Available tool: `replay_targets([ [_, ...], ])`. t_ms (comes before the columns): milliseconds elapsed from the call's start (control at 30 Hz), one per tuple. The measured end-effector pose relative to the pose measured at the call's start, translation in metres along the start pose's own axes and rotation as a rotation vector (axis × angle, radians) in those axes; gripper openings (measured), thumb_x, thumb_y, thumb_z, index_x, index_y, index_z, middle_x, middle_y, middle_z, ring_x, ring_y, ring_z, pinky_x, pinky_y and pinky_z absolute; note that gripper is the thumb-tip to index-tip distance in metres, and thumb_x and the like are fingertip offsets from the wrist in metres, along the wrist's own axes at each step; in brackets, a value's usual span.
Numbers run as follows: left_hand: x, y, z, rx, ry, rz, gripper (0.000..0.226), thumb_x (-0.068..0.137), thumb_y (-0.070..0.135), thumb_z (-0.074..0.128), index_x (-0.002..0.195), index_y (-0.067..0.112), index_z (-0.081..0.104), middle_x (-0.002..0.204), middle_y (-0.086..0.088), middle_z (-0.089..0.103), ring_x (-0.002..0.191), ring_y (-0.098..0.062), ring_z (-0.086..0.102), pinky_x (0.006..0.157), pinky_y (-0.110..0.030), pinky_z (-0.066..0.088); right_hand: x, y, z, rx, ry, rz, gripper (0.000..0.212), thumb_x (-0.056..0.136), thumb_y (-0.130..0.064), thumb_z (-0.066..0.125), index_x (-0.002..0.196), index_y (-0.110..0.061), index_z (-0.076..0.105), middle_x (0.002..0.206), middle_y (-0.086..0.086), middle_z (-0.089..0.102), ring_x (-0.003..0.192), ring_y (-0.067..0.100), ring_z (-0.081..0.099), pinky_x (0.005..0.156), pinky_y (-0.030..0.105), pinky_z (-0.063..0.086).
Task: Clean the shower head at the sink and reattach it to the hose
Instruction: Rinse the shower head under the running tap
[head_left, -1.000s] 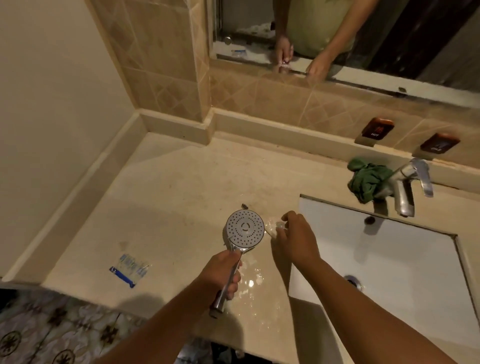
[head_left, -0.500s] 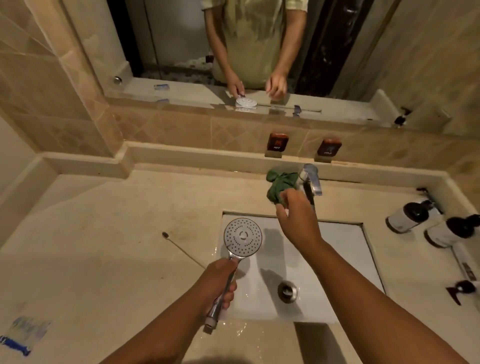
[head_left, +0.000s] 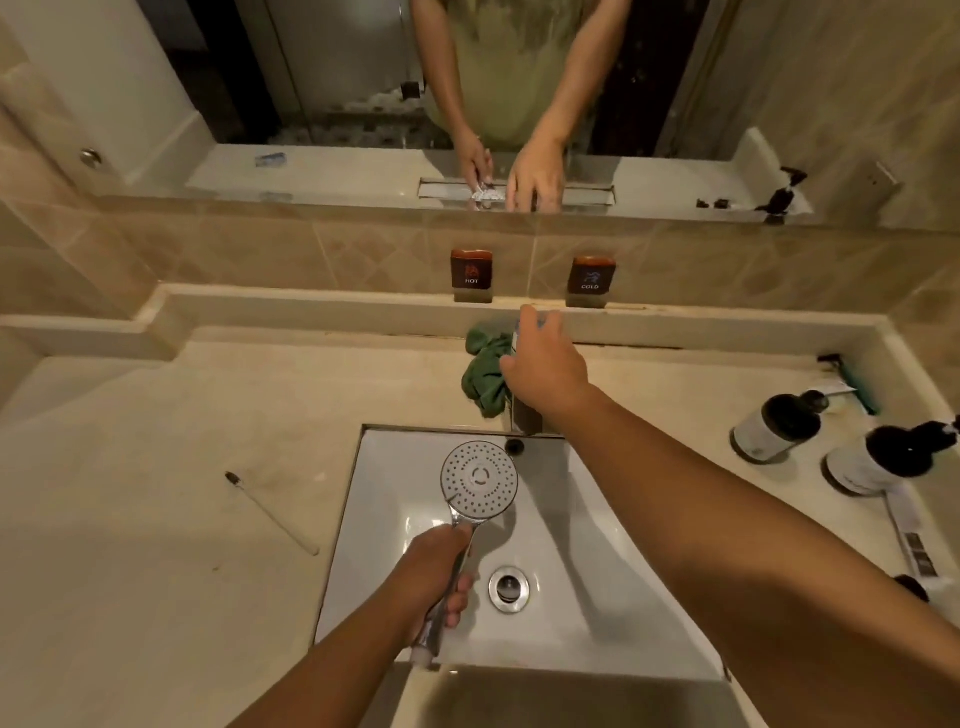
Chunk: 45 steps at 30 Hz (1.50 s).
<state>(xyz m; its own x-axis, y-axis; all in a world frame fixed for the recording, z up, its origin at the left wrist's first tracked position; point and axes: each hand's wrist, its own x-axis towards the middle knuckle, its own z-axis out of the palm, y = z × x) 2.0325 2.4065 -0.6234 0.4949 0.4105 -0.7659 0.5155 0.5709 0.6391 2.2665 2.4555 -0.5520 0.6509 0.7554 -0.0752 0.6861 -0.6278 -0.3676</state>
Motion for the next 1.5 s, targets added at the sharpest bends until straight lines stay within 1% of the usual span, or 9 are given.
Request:
replay_targets([
  [133,0.016,0.007,0.01,0.019,-0.003,-0.009,0.034,0.101,0.039,0.04,0.099,0.009,0.055,0.061,-0.01,0.054,0.041,-0.018,0.042,0.044,-0.025,0.039,0.019,-0.009,0.005,-0.083,-0.058,0.106,0.063,0.088,-0.024,0.06,0.141,-0.019,0.027,0.127,0.016,0.038,0.085,0.03,0.049,0.065,0.037,0.041],
  [267,0.037,0.008,0.015,0.055,-0.029,-0.003,0.032,0.098,0.039,0.039,0.094,0.01,0.055,0.059,-0.007,0.054,0.043,-0.017,0.043,0.043,-0.026,0.041,0.032,-0.015,0.009,-0.051,-0.073,0.191,0.056,0.088,-0.022,0.067,0.134,-0.018,0.035,0.12,0.017,0.041,0.073,0.024,0.046,0.063,0.035,0.043],
  [433,0.059,0.003,0.02,0.039,-0.055,-0.051,0.032,0.101,0.038,0.041,0.097,0.008,0.051,0.057,-0.003,0.055,0.042,-0.015,0.045,0.04,-0.024,0.04,0.041,-0.016,0.007,-0.062,-0.12,0.213,0.05,0.089,-0.015,0.066,0.13,-0.015,0.038,0.123,0.02,0.042,0.08,0.026,0.044,0.068,0.034,0.042],
  [667,0.064,-0.003,0.024,0.047,-0.164,0.019,0.028,0.101,0.032,0.04,0.095,0.006,0.048,0.057,-0.003,0.052,0.042,-0.016,0.043,0.04,-0.024,0.04,0.053,-0.022,-0.009,-0.12,-0.268,0.225,0.053,0.091,-0.022,0.064,0.135,-0.012,0.038,0.126,0.019,0.047,0.092,0.028,0.047,0.067,0.035,0.046],
  [900,0.06,-0.015,0.024,0.048,-0.209,0.011,0.027,0.098,0.032,0.043,0.094,0.005,0.048,0.059,-0.003,0.053,0.042,-0.015,0.043,0.041,-0.025,0.04,0.052,-0.024,-0.012,-0.139,-0.292,0.21,0.056,0.089,-0.021,0.067,0.136,-0.011,0.037,0.121,0.016,0.051,0.102,0.03,0.051,0.069,0.034,0.05],
  [1100,0.065,-0.023,0.021,0.06,-0.24,0.055,0.031,0.096,0.039,0.047,0.099,0.009,0.052,0.058,-0.002,0.054,0.042,-0.015,0.045,0.04,-0.025,0.041,0.053,-0.025,-0.014,-0.155,-0.312,0.194,0.056,0.089,-0.019,0.066,0.136,-0.01,0.037,0.105,0.013,0.046,0.098,0.028,0.051,0.072,0.035,0.052],
  [1200,0.07,-0.027,0.019,0.083,-0.274,0.091,0.028,0.097,0.042,0.048,0.099,0.014,0.052,0.058,-0.001,0.054,0.042,-0.014,0.045,0.04,-0.026,0.042,0.053,-0.026,-0.014,-0.152,-0.33,0.204,0.058,0.089,-0.018,0.066,0.138,-0.011,0.035,0.112,0.014,0.05,0.101,0.029,0.053,0.073,0.036,0.055],
  [1267,0.074,-0.029,0.018,0.089,-0.286,0.115,0.03,0.097,0.042,0.048,0.098,0.013,0.051,0.06,-0.003,0.054,0.043,-0.016,0.045,0.041,-0.027,0.042,0.054,-0.027,-0.014,-0.138,-0.337,0.222,0.06,0.089,-0.019,0.067,0.139,-0.011,0.035,0.118,0.016,0.051,0.101,0.03,0.055,0.068,0.035,0.053],
  [1500,0.085,-0.035,0.016,0.054,-0.357,0.12,0.037,0.098,0.035,0.046,0.112,0.001,0.049,0.071,-0.006,0.058,0.055,-0.017,0.053,0.051,-0.028,0.048,0.055,-0.027,-0.014,-0.119,-0.333,0.252,0.059,0.088,-0.017,0.068,0.138,-0.012,0.036,0.11,0.015,0.049,0.096,0.028,0.055,0.06,0.032,0.047],
])
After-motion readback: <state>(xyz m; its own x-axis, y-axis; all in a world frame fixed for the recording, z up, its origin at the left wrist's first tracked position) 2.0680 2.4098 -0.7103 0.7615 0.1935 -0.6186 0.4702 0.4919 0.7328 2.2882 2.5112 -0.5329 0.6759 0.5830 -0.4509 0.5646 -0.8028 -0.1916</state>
